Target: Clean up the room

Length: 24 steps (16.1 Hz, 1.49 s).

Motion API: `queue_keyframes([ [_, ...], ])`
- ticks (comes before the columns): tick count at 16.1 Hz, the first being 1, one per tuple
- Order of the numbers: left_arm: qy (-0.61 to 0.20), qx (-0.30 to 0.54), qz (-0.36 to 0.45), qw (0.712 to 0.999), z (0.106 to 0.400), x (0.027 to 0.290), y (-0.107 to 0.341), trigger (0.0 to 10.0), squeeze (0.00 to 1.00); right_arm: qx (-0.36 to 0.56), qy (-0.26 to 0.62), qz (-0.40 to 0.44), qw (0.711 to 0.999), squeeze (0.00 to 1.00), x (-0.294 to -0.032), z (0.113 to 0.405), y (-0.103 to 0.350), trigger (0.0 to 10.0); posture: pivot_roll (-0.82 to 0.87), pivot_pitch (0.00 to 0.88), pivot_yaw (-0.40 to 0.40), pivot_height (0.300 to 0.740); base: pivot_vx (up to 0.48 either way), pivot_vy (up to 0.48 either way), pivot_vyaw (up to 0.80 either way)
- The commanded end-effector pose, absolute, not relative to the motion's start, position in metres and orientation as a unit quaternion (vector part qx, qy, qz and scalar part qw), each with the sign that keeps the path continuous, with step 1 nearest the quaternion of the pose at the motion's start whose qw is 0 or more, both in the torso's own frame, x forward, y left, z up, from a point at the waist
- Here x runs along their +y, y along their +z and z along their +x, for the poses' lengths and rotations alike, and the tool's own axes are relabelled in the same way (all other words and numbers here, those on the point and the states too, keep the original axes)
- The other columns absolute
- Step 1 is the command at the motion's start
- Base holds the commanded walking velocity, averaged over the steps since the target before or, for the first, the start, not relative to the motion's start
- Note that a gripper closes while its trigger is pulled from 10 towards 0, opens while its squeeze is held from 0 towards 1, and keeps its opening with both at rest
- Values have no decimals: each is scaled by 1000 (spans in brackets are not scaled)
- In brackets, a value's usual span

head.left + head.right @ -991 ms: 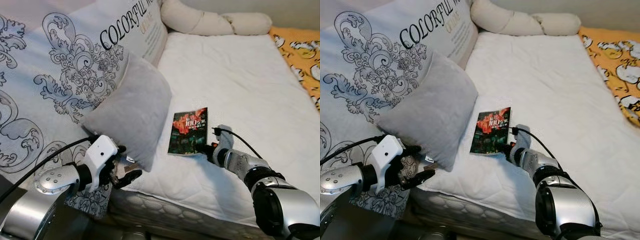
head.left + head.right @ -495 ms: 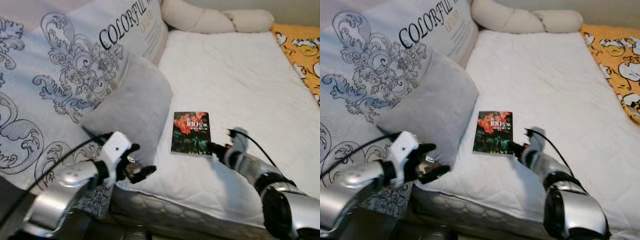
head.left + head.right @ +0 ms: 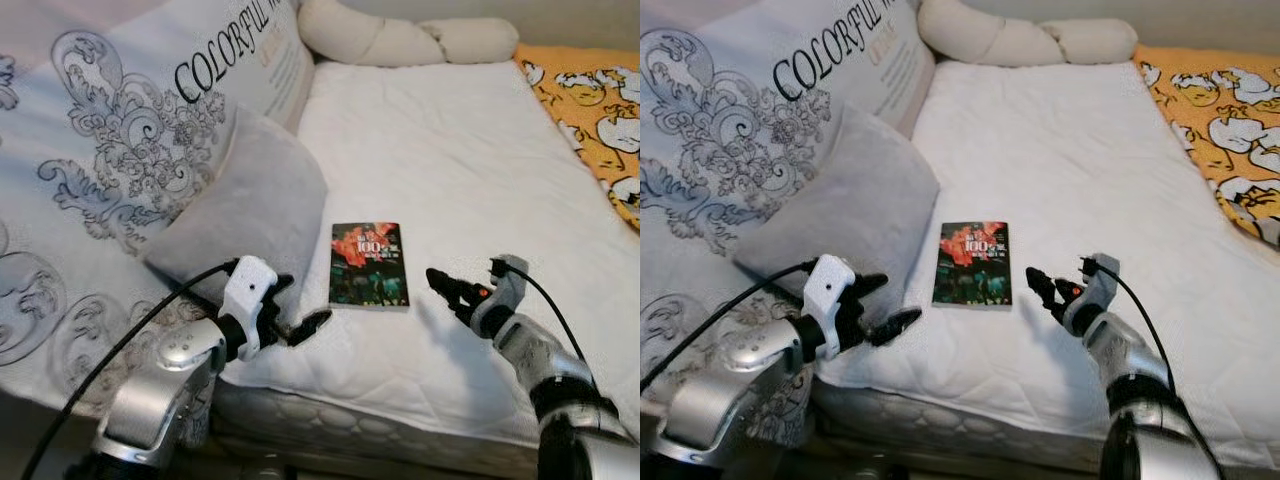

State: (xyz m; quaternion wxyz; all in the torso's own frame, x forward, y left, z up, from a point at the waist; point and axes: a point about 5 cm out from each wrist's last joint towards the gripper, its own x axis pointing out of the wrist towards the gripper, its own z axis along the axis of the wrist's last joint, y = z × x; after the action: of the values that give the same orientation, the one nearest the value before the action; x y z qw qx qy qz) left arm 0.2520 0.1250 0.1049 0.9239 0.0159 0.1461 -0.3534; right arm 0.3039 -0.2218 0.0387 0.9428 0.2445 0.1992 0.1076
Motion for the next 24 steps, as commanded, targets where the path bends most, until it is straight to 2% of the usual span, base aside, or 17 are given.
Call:
queue_keyframes([
  [1, -287, 137, 10, 948, 254, 136, 102, 10000, 176, 153, 104, 203, 962, 1000, -220, 306, 57, 10000, 51, 0, 26, 740, 0, 0, 0],
  [3, -251, 124, 2, 960, 253, 139, 102, 10000, 176, 129, 91, 176, 972, 1000, -217, 301, 65, 10000, 67, 0, -6, 740, 0, 0, 0],
  [5, -210, 96, 11, 973, 255, 148, 111, 10000, 184, 103, 70, 154, 980, 1000, -200, 292, 75, 10000, 78, 0, -36, 740, 0, 0, 0],
  [6, -157, 83, 6, 984, 260, 157, 115, 10000, 192, 78, 80, 155, 982, 1000, -181, 287, 85, 10000, 90, 0, -35, 740, 0, -289, 0],
  [9, -105, 81, -15, 991, 256, 166, 113, 10000, 184, 67, 79, 135, 986, 1000, -163, 279, 95, 10000, 69, 0, -7, 740, 0, -385, 0],
  [11, -103, 85, 2, 991, 254, 166, 109, 10000, 184, 59, 45, 139, 987, 1000, -162, 273, 98, 10000, 60, 0, -10, 740, 0, -386, 0],
  [16, -97, 82, 7, 992, 258, 164, 110, 10000, 180, 62, 51, 119, 990, 1000, -160, 272, 100, 10000, 60, 0, -4, 740, 0, -385, 0],
  [20, -71, 76, 30, 994, 261, 176, 111, 10000, 188, 71, 65, 100, 990, 1000, -154, 267, 97, 10000, 58, 0, -21, 740, 0, -380, 0],
  [24, -46, 74, 27, 996, 264, 177, 111, 10000, 192, 67, 36, 103, 992, 1000, -166, 271, 98, 10000, 71, 0, -12, 740, 0, -374, 0],
])
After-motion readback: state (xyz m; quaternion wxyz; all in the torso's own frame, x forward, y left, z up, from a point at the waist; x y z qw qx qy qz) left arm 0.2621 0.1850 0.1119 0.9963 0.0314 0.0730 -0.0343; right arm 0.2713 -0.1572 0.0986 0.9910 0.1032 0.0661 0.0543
